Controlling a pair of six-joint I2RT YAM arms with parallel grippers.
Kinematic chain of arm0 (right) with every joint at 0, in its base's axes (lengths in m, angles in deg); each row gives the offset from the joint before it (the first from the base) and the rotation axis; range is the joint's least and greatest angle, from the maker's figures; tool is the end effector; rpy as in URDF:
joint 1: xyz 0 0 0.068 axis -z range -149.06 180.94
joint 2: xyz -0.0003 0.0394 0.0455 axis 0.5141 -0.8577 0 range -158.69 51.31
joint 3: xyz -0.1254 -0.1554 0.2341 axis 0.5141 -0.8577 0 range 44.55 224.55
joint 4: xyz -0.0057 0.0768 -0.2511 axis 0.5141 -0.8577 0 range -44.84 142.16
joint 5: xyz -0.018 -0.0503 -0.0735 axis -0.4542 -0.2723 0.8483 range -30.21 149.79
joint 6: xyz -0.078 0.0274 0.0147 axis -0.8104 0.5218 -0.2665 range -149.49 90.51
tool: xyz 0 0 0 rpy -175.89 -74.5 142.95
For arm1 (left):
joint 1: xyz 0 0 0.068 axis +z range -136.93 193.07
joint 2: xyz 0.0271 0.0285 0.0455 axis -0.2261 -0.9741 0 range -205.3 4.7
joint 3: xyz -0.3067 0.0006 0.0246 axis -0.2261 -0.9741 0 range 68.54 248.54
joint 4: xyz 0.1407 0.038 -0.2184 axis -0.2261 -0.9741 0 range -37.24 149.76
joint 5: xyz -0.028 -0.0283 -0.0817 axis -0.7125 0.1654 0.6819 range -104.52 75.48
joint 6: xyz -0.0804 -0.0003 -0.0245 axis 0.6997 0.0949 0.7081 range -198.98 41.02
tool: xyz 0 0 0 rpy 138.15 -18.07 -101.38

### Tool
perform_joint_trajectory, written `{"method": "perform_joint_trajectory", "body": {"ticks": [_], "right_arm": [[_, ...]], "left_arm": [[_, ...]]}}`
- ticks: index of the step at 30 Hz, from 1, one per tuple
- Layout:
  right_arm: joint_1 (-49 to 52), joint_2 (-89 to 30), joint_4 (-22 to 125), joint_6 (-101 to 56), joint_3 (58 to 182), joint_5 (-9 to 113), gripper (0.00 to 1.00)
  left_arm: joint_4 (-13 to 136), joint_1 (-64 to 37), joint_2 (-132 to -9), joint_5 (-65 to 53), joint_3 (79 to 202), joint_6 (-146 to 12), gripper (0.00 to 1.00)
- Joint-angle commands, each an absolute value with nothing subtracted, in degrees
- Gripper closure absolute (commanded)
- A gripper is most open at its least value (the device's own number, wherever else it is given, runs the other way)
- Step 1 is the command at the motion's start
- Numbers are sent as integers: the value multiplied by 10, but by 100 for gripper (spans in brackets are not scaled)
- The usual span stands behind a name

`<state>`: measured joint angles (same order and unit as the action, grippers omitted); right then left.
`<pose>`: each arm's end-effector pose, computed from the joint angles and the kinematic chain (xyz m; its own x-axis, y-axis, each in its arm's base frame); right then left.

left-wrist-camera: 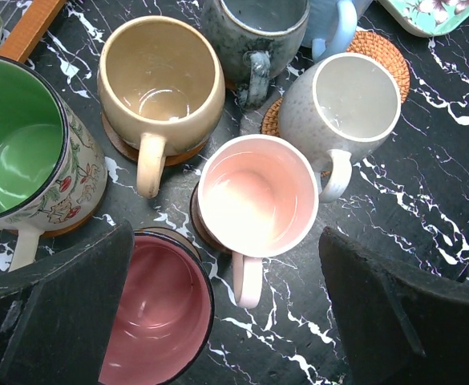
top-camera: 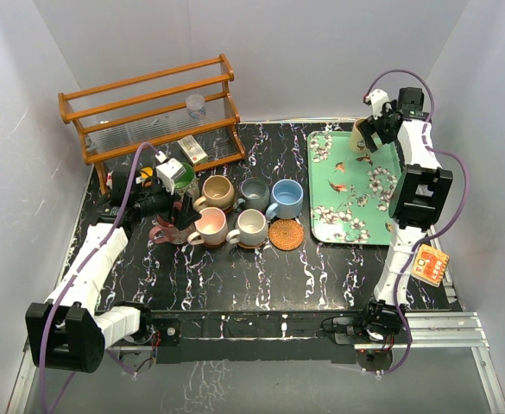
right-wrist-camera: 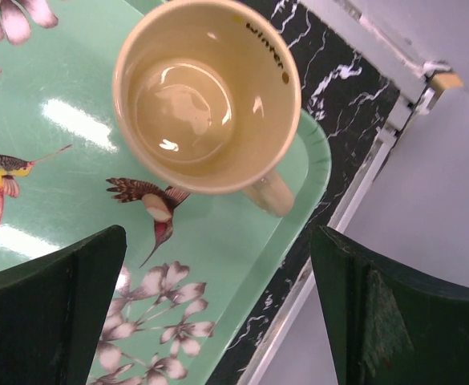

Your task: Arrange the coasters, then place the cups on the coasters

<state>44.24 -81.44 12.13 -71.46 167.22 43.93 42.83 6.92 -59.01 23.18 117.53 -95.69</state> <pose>0.5588 -0.1114 0.2387 -0.5891 -0.5218 -0.6171 -0.4617 0.8440 -0.2729 0.2468 -0.0718 0.3084 -0.3264 0.2639 -0.9076 0.7268 0.6839 -0.0626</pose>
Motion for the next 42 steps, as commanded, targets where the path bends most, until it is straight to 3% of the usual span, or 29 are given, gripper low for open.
{"method": "perform_joint_trajectory", "body": {"ticks": [1, 18, 23, 32, 36, 42], "right_arm": [[446, -832, 140, -776, 1720, 409, 2], [446, -878, 169, -833, 1753, 340, 2], [446, -862, 166, -831, 1709, 326, 3], [446, -773, 178, -765, 1583, 314, 21], [446, -750, 199, -697, 1558, 329, 38], [445, -756, 220, -593, 1560, 384, 57]], "left_arm": [[430, 73, -590, 248, 1185, -958, 1], [436, 82, -603, 244, 1180, -958, 1], [438, 84, -604, 245, 1179, -957, 1], [446, 87, -586, 252, 1169, -949, 1], [450, 87, -577, 259, 1167, -940, 1], [454, 88, -560, 264, 1163, -934, 1]]}}
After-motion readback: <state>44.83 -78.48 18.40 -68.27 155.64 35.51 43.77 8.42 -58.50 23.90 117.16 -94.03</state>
